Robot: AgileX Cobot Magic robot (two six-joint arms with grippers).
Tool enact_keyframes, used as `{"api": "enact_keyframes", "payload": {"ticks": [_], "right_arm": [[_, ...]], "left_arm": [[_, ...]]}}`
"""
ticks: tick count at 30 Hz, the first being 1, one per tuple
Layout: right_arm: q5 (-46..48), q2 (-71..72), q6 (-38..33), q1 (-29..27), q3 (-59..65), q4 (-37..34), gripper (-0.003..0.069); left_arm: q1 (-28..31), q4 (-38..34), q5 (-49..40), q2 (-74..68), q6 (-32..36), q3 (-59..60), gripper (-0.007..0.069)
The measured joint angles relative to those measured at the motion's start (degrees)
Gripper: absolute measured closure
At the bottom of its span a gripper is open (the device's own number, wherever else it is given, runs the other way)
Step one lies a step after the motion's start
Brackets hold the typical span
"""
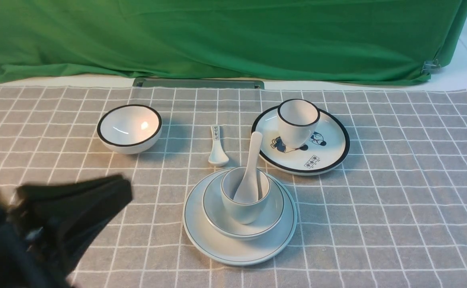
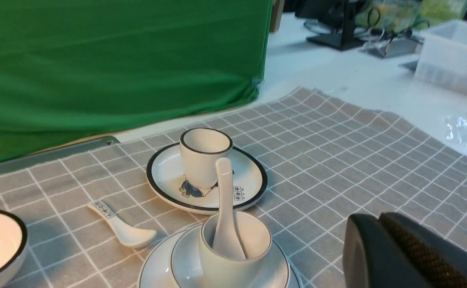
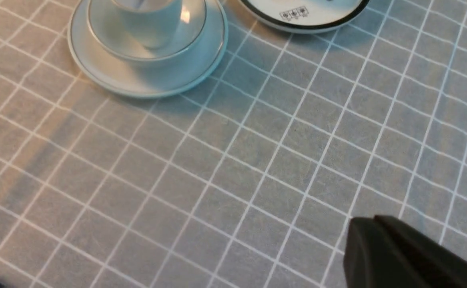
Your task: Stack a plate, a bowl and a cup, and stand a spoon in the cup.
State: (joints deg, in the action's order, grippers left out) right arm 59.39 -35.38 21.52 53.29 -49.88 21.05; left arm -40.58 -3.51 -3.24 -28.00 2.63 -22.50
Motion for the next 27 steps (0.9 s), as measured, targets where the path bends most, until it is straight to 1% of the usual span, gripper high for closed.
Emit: {"api": "enact_keyframes", "payload": {"ticks": [2,4,9,12,19,22,24,26,27], "right_arm": [[-0.7,0.0,0.1,0.0,0.2,-0.2,0.0636],[-1.2,0.0,1.6,0.0,0.2,-0.2,0.0636],[-1.5,0.0,4.6,0.0,0.3,-0.3,0.0626],[-1.5,0.0,4.8,0.0,0.3,-0.3,0.0615],[-1.6,0.0,5.0,0.0,0.3,-0.3,0.0595],[-1.6,0.4,5.2,-0.1,0.4,-0.3,0.0585],[-2.1,1.1,5.2,-1.2,0.4,-0.6,0.0585],[-3.7,3.4,4.4,-6.8,0.9,-1.0,0.0614],[-6.1,5.3,1.3,-11.8,2.4,-2.2,0.0634]], "left_arm": [[0.0,0.0,3.2,5.0,0.0,5.5,0.0616],[0.0,0.0,6.6,7.9,0.0,9.5,0.0615],[0.0,0.0,12.9,10.3,0.0,14.5,0.0615],[0.0,0.0,14.3,10.5,0.0,17.1,0.0615],[0.0,0.0,14.3,10.5,0.0,22.6,0.0613],[0.0,0.0,14.4,10.5,0.0,22.9,0.0613],[0.0,0.0,14.3,10.5,0.1,22.9,0.0613],[0.0,0.0,13.1,10.5,0.1,22.9,0.0613],[0.0,0.0,12.6,10.5,0.1,22.9,0.0613]]}}
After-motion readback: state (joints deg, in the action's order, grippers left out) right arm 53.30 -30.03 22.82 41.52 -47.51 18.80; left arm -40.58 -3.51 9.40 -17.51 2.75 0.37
